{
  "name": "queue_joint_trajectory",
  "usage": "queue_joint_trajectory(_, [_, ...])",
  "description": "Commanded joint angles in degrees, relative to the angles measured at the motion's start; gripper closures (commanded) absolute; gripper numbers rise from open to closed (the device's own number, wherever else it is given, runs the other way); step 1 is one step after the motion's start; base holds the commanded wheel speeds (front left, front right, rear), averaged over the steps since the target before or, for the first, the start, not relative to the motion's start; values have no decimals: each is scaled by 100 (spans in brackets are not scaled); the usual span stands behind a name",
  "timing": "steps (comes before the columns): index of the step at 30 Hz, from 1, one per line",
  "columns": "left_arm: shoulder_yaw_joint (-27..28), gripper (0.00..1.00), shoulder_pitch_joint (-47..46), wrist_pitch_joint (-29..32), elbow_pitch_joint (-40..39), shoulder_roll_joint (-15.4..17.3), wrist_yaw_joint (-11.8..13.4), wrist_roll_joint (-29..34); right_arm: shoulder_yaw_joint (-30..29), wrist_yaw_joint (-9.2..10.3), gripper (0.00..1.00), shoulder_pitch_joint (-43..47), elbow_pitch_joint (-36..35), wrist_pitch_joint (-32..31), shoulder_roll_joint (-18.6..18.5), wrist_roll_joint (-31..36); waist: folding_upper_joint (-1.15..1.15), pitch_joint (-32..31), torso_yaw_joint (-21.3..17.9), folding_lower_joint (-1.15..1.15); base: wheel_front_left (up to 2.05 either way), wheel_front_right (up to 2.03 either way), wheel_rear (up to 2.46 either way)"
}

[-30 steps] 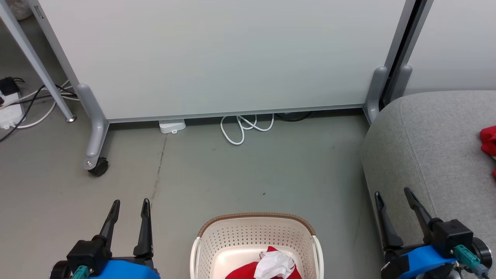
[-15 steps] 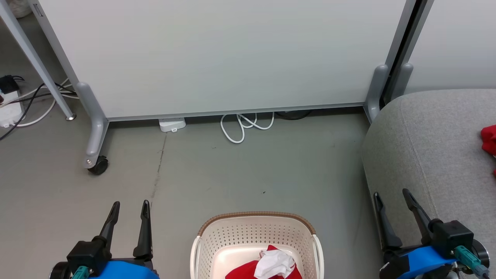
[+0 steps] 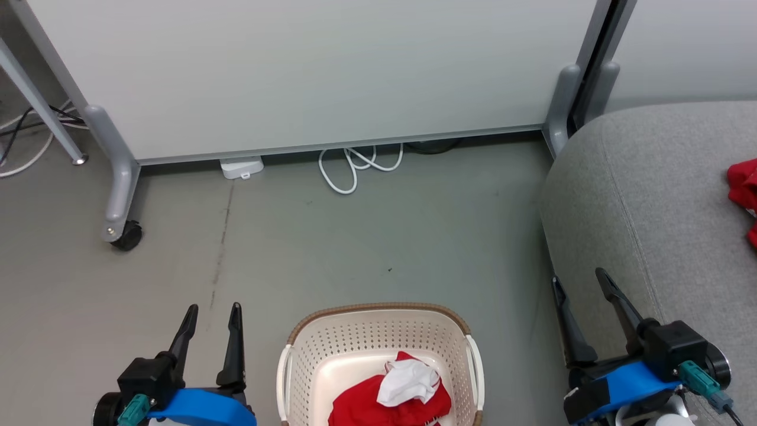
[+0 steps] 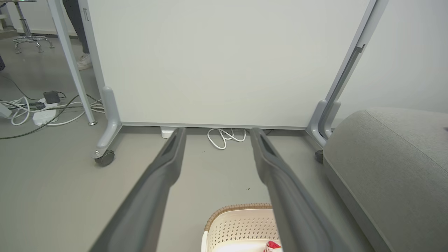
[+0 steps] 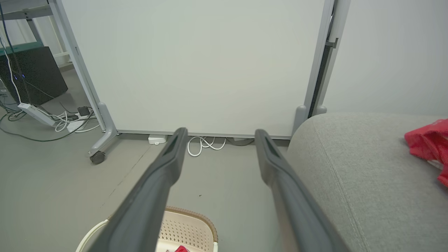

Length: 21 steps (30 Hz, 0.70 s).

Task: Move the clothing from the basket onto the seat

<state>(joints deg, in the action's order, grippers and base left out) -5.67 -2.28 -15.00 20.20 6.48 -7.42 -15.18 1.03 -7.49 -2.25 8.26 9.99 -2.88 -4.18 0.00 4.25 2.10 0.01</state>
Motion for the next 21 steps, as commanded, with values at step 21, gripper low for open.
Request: queue_joint_trajectory(21, [-1386,0,-2080,-22,1933,193,-3,-654,667,-1,0,-1133,-372,234,0,-184,0,2700,-1296,-1,0,0,0])
